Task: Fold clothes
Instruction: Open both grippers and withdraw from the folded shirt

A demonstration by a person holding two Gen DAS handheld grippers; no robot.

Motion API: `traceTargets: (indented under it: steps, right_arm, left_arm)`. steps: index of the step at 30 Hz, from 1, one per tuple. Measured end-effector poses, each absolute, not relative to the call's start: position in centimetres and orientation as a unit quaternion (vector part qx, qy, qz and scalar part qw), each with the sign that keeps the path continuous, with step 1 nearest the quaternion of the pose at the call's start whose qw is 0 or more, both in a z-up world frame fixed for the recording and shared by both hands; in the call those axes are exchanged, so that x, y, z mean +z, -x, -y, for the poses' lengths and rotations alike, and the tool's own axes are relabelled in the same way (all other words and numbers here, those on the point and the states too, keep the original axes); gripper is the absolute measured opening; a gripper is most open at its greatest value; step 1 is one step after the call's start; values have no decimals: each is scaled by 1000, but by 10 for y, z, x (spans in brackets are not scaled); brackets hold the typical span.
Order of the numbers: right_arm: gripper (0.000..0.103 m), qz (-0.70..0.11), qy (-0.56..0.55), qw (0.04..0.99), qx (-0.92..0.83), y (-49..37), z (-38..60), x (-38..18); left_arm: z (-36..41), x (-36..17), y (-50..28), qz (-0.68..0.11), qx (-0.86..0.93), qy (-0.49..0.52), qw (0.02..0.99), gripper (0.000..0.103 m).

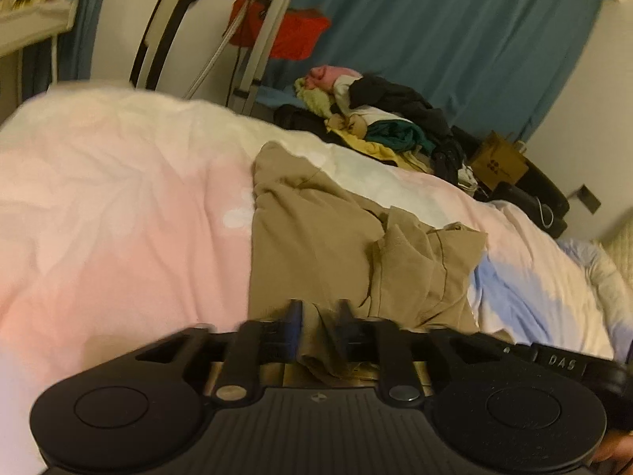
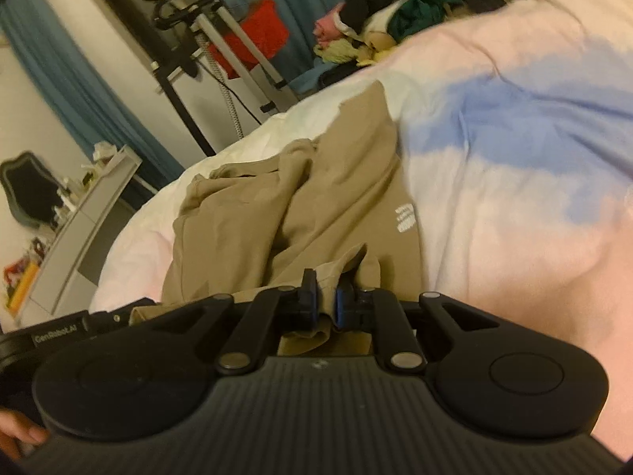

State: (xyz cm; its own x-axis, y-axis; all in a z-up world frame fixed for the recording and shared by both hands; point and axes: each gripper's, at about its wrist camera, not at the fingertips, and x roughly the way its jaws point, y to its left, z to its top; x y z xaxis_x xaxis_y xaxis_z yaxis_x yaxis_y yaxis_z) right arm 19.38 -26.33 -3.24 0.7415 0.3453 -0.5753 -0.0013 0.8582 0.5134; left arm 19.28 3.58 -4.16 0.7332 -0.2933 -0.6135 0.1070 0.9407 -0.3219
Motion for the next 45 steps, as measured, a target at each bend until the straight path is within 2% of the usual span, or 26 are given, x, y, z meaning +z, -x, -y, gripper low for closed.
traceTargets:
  steps: [2,3,4,6,11,16,24,29,36,42,44,45]
  right_arm:
    - [24,-341,-233,905,99,-188,260,-24]
    - [39,-338,-228,908,101,-181,259,-19]
    - [60,-331,-225,910,105,-173,258,-14]
    - [74,-311,-217,918,114,-154,255,-3]
    - [73,-284,-190,932,119,-111,245,16]
    - [33,-300,-172,930,127,-88,234,5]
    - [29,-336,-125,928,99,-114,217,-32]
    - [28,-354,-112,923,97,-124,214,-49]
    - [31,-341,-157,922,95,-106,228,-29]
    - [33,-314,-240,914,96,-70,252,2]
    - [46,-309,-277,905,97,-57,260,6]
    - [64,-306,-296,899,100,-52,264,5]
  left_arm:
    - [-34,-32,-178,-331,-110,115,930,69]
    - [-33,-27,-168,-320,-118,108,934,70]
    - [-33,-23,-158,-311,-126,101,937,72]
    - [-31,-20,-137,-305,-132,92,938,76]
    - [-28,-22,-90,-309,-134,77,939,76]
    - [-23,-36,-76,-317,-116,55,940,76]
    - [-24,-68,-101,-357,-77,34,931,75]
    - [-26,-74,-104,-368,-74,39,926,75]
    - [-23,-53,-77,-361,-87,36,928,75]
    - [-34,-33,-32,-359,-141,126,914,80]
    - [-40,-39,-26,-379,-163,169,895,81]
    - [-43,-43,-24,-390,-173,192,884,81]
